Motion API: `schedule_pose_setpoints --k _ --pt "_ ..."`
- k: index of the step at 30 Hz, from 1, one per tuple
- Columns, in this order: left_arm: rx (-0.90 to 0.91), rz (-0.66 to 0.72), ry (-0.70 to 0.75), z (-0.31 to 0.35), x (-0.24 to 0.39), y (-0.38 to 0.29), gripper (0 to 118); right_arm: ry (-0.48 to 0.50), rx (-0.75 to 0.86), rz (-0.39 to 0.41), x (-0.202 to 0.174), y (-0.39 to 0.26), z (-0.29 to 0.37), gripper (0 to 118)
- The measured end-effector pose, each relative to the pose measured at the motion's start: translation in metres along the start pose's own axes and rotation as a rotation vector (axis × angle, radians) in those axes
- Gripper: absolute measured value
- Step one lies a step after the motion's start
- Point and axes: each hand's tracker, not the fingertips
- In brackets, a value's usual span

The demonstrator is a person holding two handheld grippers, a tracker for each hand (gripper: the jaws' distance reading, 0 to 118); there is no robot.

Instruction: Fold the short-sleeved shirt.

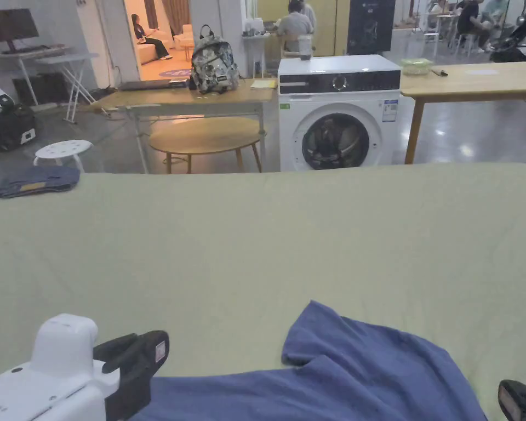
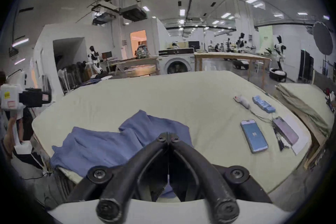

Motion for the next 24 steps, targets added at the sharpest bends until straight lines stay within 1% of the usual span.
schedule_pose_setpoints --k 2,4,7,10,13,14,15,16,17,18,19,20,22,24 --pt "-0.007 0.037 0.061 0.011 -0.013 -0.007 0 0.008 0.016 0.003 -0.004 0.003 0.000 0" --pt "-0.021 0.067 0.103 0.020 -0.019 -0.011 0 -0.020 0.031 0.037 -0.009 0.006 -0.001 0" --pt "-0.019 0.032 0.139 0.018 -0.025 -0.018 0 -0.027 0.020 0.065 -0.014 0.008 -0.004 0" --pt "-0.025 0.034 0.134 0.012 -0.028 -0.017 0 -0.007 0.010 0.056 -0.014 0.006 -0.005 0" --pt "-0.039 0.074 0.139 -0.006 -0.040 -0.011 0 0.002 0.009 0.040 -0.012 0.003 -0.003 0" --pt "-0.099 0.108 0.114 -0.016 -0.056 -0.010 16 0.004 0.008 0.034 -0.010 0.001 -0.003 0" --pt "-0.147 0.132 0.094 -0.031 -0.065 -0.008 39 0.009 0.006 0.025 -0.007 -0.001 -0.003 0" --pt "-0.154 0.158 0.088 -0.044 -0.073 -0.009 55 0.017 -0.001 0.012 -0.004 -0.002 -0.004 0" --pt "-0.165 0.168 0.112 -0.058 -0.080 -0.010 54 0.022 -0.011 -0.001 -0.002 -0.004 -0.006 0" --pt "-0.230 0.199 0.127 -0.080 -0.094 -0.011 58 0.019 -0.022 -0.010 0.001 -0.006 -0.007 0" --pt "-0.280 0.227 0.110 -0.099 -0.105 -0.014 61 0.015 -0.028 -0.015 0.003 -0.008 -0.008 0" --pt "-0.309 0.264 0.105 -0.117 -0.114 -0.019 60 0.011 -0.032 -0.016 0.005 -0.010 -0.008 0" --pt "-0.434 0.314 0.123 -0.159 -0.128 -0.032 60 -0.002 -0.048 -0.020 0.011 -0.013 -0.008 0" --pt "-0.520 0.307 0.144 -0.188 -0.136 -0.047 60 -0.019 -0.060 -0.021 0.017 -0.016 -0.008 0"
